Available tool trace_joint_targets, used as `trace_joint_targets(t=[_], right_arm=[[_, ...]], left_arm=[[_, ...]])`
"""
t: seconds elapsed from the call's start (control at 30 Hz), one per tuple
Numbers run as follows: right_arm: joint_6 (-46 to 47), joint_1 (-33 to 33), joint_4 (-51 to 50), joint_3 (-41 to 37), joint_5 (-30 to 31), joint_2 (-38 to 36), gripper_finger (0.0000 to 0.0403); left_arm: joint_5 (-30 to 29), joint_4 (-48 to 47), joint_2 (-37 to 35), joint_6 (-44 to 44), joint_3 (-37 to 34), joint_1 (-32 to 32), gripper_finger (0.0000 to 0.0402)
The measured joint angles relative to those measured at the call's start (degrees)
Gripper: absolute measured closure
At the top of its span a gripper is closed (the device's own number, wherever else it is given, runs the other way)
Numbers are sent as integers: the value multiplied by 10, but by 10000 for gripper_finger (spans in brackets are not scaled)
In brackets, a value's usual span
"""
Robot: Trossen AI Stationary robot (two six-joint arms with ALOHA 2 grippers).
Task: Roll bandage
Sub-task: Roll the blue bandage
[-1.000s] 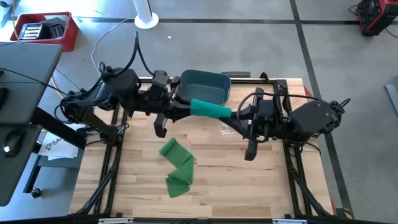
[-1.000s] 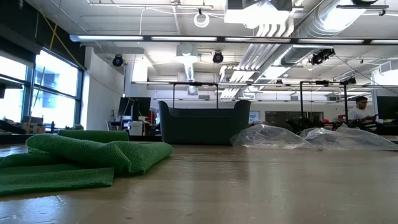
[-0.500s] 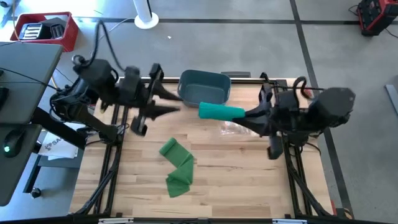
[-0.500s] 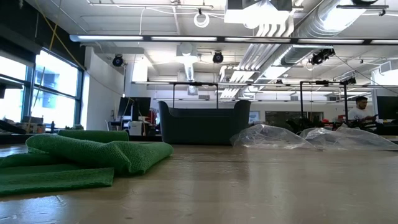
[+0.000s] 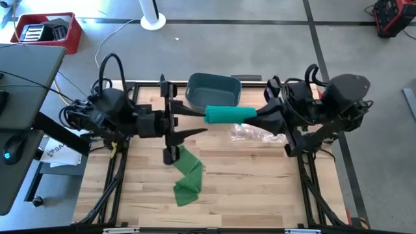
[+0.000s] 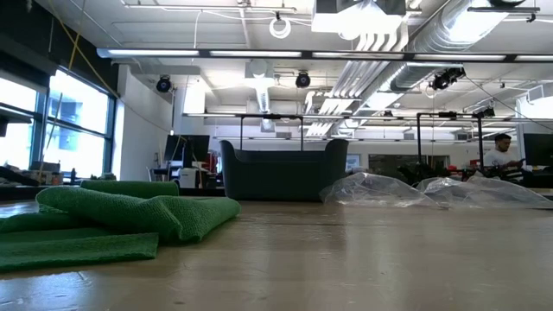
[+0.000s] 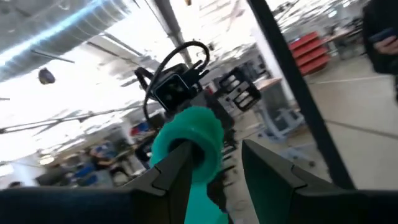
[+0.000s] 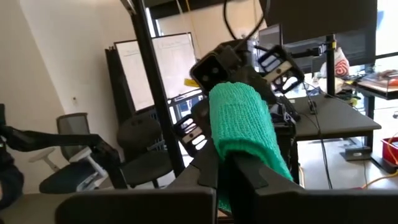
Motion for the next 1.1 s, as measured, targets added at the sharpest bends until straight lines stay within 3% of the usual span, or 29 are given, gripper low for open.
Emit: trace_joint_targets(t=[0.13,0.67,1.1], right_arm=[[-1,0,0,0,0,0,400],[18,-26,-1,-7,0,1,400],[18,-24,-4,-28,10,4,392]], left_arm=[[-50,6,0,-7,0,-9,266],[-21,12,19,-63,0,0,267],[-60,-5,19,-145,0,23,295]])
